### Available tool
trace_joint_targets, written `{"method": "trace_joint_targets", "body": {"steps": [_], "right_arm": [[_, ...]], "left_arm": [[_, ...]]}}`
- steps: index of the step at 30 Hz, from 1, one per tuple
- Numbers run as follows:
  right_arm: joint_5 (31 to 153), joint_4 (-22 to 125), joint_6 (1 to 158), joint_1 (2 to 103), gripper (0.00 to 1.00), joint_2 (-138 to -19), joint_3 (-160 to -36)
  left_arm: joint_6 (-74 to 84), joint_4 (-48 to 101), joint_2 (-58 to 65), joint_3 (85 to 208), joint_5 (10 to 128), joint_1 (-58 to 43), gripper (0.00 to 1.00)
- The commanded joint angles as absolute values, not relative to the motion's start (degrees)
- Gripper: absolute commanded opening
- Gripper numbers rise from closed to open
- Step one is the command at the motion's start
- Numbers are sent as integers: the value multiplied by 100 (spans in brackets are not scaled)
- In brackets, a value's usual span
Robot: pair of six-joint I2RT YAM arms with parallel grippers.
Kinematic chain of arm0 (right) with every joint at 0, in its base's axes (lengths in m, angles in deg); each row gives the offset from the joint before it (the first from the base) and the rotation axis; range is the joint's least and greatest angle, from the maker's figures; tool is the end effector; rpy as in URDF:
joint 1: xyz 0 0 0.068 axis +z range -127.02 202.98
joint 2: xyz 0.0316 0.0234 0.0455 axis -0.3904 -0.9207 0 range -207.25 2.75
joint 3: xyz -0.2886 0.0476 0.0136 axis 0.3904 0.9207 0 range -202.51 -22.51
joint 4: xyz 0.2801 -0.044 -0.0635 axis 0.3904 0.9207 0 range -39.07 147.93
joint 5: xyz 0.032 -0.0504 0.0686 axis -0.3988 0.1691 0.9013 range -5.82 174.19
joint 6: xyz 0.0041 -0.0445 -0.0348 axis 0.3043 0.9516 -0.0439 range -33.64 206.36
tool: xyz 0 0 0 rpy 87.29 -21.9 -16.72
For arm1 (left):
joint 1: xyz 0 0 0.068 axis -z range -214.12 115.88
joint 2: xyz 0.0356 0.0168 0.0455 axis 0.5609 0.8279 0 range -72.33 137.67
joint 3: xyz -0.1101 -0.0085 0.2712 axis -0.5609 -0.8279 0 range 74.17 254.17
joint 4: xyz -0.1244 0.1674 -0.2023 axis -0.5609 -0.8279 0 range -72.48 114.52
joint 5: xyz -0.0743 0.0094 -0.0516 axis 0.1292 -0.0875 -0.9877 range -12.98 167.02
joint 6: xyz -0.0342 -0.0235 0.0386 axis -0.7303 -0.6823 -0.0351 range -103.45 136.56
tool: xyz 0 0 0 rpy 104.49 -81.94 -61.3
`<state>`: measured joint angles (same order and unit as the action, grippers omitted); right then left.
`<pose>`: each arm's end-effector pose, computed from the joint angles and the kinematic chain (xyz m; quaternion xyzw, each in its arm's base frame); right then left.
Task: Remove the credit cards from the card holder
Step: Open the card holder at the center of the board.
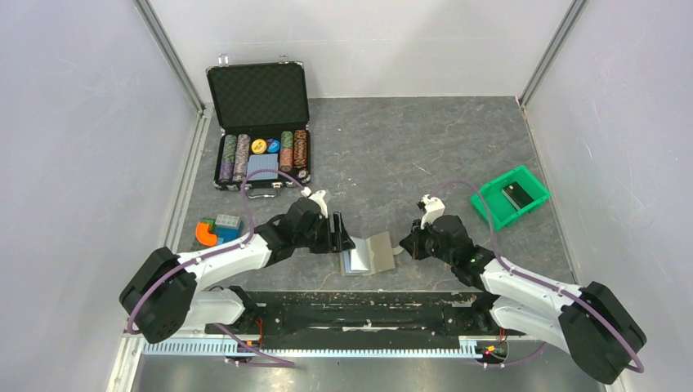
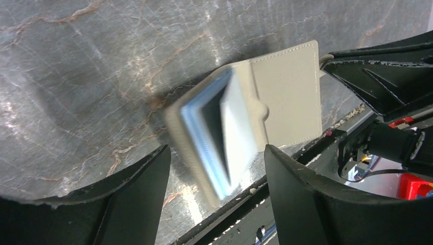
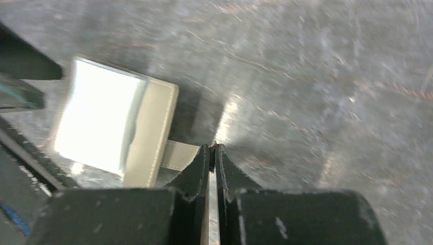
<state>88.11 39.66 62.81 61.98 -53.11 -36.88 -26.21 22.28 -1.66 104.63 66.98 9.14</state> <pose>0.1573 0.1308 0.1541 -0.1333 0.8563 0.2840 0.4102 0.1837 -0.1823 0.1736 0.0391 0.9115 -0.3325 0.2390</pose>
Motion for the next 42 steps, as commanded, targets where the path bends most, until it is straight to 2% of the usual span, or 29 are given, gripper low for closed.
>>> {"method": "trace_joint_targets", "body": {"steps": [1,8,20,22,25,27,36,42], "right_arm": [[8620,4233,6294,6007,4,-5447,-3605],[8779,4203,6325,5995,8,-5326,-3758],[8912,4327,6368,5998,11,-5134,-3997],[8963,4405,6337,5996,13,-5108,-4051],[9086,4598,6298,5993,23,-5065,-4211],[9228,4561,6225,5998,24,-4955,-4268],[10101,4053,5857,6007,23,-5014,-4407],[10928,2910,5214,6037,20,-5389,-4097]], "left_arm": [[-2700,2059,-194,10462,6911,938,73],[-2516,1810,144,10801,6860,938,66],[-2516,2318,388,10792,6479,938,67],[-2566,2426,399,10746,6432,938,68],[-2582,2428,410,10731,6445,938,67],[-2581,2430,407,10726,6445,938,67],[-2594,2346,305,10677,6520,938,67],[-2612,2313,208,10586,6590,938,67]]}}
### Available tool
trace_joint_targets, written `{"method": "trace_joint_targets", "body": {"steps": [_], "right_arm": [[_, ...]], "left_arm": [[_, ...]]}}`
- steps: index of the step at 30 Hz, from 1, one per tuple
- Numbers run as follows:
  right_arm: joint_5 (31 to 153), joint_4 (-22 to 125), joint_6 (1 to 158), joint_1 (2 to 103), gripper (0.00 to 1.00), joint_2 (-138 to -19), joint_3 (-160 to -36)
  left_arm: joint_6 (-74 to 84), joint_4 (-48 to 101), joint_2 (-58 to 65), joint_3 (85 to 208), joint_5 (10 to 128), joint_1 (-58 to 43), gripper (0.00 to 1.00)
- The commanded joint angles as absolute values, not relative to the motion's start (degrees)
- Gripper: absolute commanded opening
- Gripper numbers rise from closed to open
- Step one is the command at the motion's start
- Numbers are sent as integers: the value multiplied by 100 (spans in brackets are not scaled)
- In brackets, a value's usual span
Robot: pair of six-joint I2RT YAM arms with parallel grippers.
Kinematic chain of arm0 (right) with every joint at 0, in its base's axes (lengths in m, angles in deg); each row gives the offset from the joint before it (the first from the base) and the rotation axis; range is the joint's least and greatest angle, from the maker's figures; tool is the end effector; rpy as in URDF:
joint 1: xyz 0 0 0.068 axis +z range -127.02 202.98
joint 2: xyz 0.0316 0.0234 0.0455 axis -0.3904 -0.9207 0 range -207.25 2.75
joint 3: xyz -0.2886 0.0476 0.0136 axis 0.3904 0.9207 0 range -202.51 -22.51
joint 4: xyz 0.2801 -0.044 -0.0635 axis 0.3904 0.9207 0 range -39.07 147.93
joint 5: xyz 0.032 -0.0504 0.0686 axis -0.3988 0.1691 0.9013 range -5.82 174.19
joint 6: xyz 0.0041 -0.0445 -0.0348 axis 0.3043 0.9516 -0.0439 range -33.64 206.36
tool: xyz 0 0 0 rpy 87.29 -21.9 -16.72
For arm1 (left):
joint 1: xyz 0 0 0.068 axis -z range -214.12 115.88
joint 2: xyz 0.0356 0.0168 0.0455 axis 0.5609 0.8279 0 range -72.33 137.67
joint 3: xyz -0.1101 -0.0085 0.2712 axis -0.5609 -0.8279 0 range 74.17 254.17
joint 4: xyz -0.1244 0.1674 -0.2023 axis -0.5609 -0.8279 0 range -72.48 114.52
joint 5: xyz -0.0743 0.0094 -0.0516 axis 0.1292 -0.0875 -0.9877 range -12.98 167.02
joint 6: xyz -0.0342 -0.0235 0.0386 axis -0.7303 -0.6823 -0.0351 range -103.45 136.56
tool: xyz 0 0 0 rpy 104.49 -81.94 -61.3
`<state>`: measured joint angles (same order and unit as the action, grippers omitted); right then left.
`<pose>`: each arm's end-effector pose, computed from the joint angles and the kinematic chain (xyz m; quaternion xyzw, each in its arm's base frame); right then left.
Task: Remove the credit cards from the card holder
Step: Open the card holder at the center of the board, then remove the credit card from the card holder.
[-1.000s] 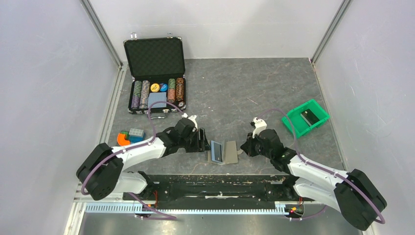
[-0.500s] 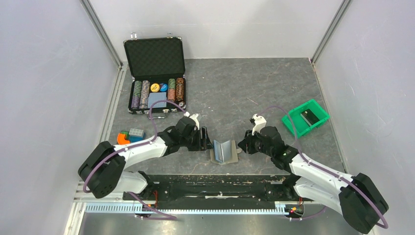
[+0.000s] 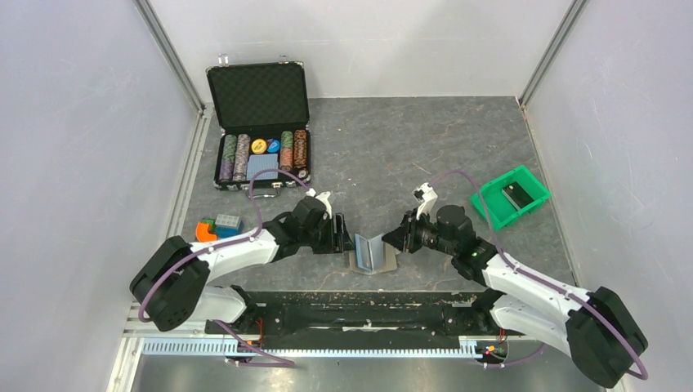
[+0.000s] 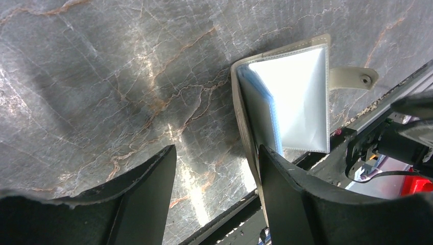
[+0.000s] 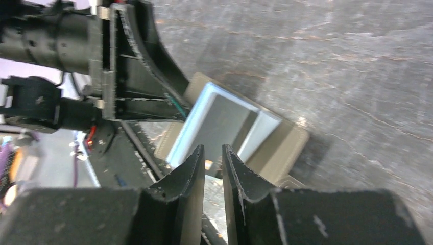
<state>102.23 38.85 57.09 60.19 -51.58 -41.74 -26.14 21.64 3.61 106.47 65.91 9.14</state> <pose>0.1653 0.1409 0.1915 -0.1433 0.8157 0.4081 0.3841 0.1912 -0.1904 0.1608 0.0403 0.9243 -0.3171 0.2084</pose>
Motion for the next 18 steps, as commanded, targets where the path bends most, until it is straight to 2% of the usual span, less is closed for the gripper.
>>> {"method": "trace_joint_targets", "body": {"steps": [1,9,14,18], "right_arm": [[10928,2888,5188,6059,20,-5483,-4090],[11237,2295,4855,6324,17,-6472,-3878],[10579,2714,5112,6391,16,-6668,-3846],[10560,2790,5239,6409,16,-7013,-4015]], "left_arm": [[-2616,2307,194,10583,6595,938,67],[-2720,2293,-18,10489,6703,938,67],[-2734,2020,-156,10466,6937,938,67],[-2773,1917,-446,10397,7139,938,67]]}}
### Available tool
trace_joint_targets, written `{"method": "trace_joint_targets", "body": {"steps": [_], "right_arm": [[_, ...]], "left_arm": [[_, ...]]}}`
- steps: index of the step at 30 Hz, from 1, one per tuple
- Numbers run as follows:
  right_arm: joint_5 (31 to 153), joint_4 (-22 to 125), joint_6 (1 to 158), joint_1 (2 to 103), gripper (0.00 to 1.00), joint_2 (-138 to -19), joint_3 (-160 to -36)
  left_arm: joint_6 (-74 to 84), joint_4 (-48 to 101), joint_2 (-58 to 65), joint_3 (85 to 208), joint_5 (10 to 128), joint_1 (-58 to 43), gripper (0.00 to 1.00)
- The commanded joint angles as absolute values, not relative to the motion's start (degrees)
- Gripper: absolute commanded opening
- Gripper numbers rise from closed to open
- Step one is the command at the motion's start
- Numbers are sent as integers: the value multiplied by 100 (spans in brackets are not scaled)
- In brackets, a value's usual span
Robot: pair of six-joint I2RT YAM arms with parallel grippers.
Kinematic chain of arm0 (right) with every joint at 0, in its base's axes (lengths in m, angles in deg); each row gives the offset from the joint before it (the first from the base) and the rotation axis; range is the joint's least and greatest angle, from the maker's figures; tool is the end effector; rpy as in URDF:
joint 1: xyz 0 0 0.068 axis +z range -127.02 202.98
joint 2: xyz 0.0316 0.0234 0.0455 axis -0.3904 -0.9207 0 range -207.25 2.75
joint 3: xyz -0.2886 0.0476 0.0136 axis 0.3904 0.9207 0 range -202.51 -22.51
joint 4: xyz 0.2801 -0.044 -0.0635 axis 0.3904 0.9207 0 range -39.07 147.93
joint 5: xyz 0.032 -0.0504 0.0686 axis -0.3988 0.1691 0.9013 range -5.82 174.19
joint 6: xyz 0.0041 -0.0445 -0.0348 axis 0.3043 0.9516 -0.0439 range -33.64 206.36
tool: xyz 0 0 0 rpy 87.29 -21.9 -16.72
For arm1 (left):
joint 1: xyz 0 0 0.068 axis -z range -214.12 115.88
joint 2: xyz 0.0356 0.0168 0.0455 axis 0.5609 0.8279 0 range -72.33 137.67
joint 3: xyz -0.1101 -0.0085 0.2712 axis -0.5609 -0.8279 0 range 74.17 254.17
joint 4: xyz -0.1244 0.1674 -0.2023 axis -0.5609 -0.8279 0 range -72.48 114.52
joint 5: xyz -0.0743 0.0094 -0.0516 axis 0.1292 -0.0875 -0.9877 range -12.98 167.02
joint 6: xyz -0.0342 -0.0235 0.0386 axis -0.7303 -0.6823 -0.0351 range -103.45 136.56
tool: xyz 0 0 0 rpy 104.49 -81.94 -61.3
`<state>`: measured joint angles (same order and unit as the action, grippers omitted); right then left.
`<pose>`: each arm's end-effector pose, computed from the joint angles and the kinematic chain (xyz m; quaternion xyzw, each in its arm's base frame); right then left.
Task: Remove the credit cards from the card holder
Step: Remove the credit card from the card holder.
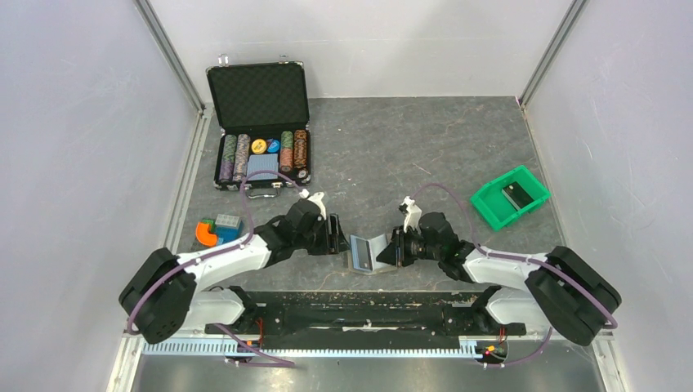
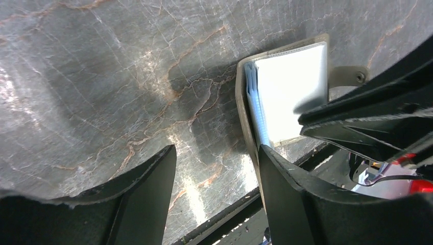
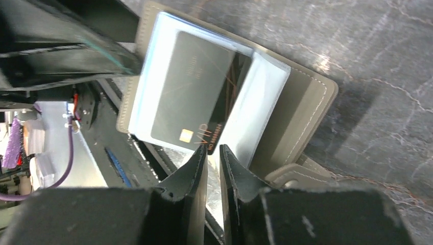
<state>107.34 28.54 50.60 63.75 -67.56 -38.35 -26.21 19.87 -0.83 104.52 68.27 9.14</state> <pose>0.1615 0.1598 0.1332 -0.1345 0.8521 0.4316 0.2636 0.1823 -0.1797 0.1660 0.0326 0.9237 -0.3076 0.2261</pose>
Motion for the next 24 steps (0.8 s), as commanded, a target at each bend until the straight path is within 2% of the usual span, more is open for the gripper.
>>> {"method": "trace_joint_targets", "body": {"steps": [1,7,15,24], "right_arm": [[10566,2766,5248,6427,16,-7072,-4031],[10686,2465,5244,6525,22,-7235,-4026],[10666,2387,5251,6580,23,-7378,-4106],[10660,2369,5288,6604,23,-7431,-4182]], "left_arm": [[-2781,1895,-522,10397,7142,938,68],[-2926,1659,-740,10508,7260,938,74],[-2884,2215,-560,10534,6716,937,82],[-2775,2433,-283,10520,6456,938,85]]}}
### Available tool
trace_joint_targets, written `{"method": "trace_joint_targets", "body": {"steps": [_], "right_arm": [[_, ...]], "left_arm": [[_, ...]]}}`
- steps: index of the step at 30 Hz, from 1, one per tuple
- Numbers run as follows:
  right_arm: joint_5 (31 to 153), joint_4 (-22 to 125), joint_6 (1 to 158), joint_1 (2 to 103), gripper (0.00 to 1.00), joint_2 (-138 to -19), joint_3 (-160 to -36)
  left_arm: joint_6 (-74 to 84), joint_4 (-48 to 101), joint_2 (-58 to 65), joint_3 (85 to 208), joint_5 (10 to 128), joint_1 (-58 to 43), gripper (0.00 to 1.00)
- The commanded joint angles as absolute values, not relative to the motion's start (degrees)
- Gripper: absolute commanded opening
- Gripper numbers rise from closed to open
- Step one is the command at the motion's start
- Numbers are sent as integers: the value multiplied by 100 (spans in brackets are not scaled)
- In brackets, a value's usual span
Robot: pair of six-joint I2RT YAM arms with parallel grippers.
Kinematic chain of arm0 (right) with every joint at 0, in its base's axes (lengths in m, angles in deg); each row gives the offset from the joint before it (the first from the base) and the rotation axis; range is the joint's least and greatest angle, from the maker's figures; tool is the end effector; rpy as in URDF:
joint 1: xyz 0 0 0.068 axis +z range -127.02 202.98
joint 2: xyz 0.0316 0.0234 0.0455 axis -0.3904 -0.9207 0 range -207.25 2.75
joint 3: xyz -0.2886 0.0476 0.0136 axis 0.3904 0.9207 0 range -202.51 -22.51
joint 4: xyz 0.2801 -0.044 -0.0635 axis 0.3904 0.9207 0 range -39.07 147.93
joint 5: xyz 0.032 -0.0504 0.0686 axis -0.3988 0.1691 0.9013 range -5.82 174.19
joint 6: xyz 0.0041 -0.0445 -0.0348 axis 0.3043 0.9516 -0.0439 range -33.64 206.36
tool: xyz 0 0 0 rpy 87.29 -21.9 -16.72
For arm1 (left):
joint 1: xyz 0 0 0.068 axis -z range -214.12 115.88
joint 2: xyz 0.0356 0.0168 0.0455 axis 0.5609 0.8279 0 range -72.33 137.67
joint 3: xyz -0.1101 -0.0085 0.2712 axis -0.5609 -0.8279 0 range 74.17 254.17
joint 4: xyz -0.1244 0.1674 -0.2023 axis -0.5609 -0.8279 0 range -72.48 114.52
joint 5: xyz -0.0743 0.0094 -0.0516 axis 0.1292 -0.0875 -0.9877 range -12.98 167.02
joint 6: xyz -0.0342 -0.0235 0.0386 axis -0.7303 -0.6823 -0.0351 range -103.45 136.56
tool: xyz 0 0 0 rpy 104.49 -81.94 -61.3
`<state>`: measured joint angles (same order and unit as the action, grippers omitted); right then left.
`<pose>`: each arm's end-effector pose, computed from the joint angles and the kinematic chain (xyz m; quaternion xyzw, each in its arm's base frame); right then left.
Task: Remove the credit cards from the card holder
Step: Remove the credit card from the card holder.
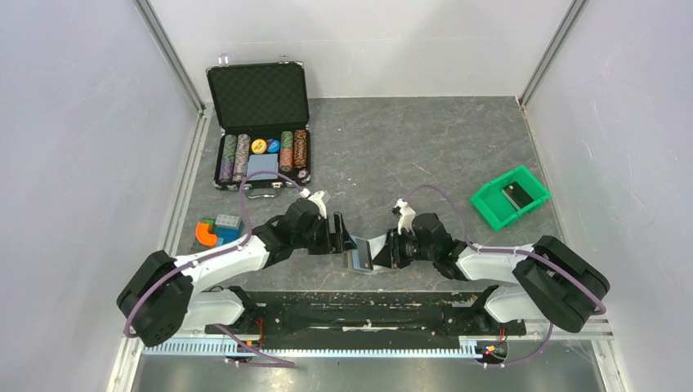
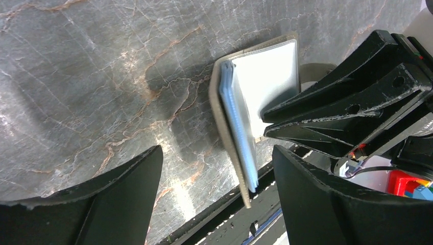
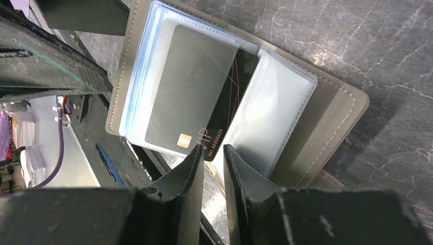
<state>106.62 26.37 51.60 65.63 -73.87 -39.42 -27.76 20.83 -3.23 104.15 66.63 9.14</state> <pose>0.1629 0.1705 0.1188 -0.1492 0.8624 0.4173 0.2445 0.1796 -0.1788 0.1752 0.0278 0.9129 -0.3357 0.2303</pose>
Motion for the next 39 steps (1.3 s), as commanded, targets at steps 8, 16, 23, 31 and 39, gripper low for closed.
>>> {"method": "trace_joint_targets", "body": {"steps": [8,16,23,31,39], "right_arm": [[10614,2313,5315,6658,23,-7470,-4168],[10610,2251,5290,6720,24,-7668,-4219],[10523,2289,5288,6727,26,-7634,-4194],[10475,2185,5205,6732,29,-7592,-4178],[10440,2107,5142,6723,33,-7596,-4072]], "left_arm": [[-2798,2672,-150,10436,6386,939,86],[-2757,2620,119,10475,6493,938,79],[-2754,2231,424,10496,6835,943,73],[-2830,2593,480,10307,6753,940,62],[-2870,2654,771,10221,6809,938,49]]}}
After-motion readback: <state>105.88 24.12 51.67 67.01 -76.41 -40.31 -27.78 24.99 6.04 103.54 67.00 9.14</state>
